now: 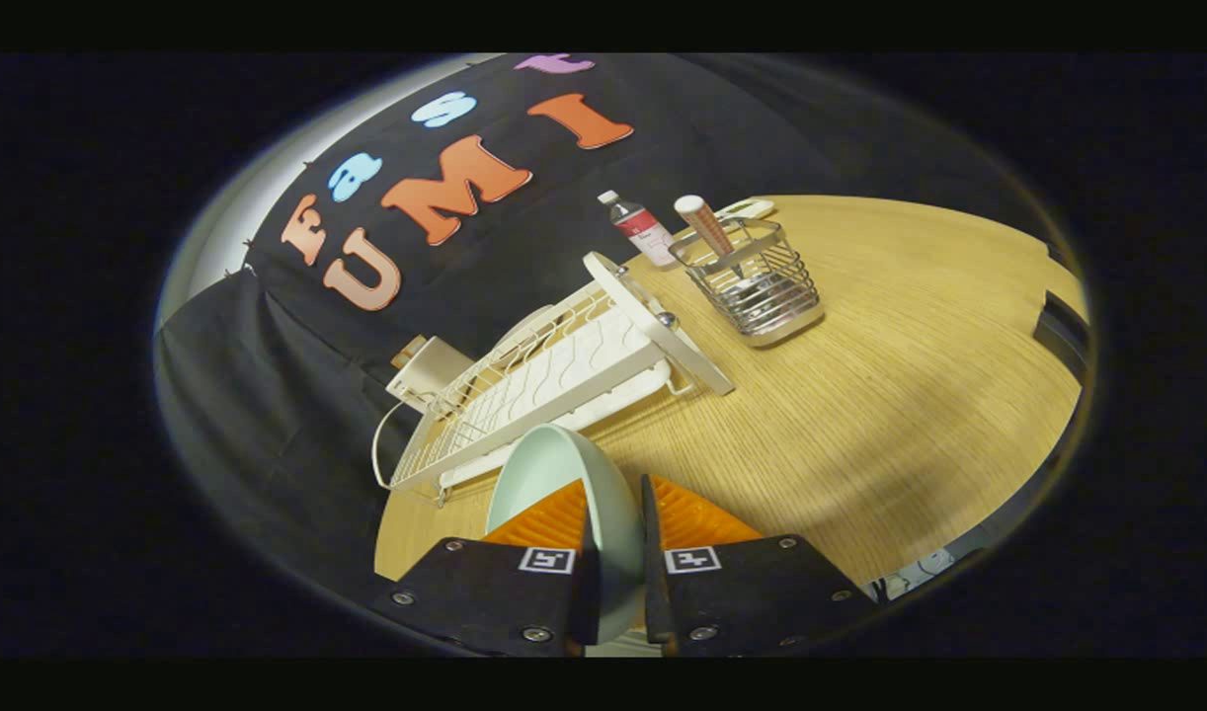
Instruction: Take the plate from the dish rack, then take the spoon from the basket and place it into the plate.
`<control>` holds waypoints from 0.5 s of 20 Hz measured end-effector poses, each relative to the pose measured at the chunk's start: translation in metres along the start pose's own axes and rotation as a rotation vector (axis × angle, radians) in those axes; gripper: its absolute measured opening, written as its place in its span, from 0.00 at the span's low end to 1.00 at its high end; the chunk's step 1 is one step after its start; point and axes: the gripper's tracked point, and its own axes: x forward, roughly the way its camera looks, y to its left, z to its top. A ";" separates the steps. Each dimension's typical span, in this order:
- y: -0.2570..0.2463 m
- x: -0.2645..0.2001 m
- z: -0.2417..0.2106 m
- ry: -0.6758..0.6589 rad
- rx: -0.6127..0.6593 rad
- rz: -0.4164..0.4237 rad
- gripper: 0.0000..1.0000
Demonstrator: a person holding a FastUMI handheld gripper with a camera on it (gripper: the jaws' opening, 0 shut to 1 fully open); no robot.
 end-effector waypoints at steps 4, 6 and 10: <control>-0.010 0.007 0.000 0.005 0.004 -0.036 0.20; -0.022 0.013 0.002 -0.002 -0.052 -0.084 0.22; -0.029 0.007 0.015 -0.016 -0.078 -0.094 0.26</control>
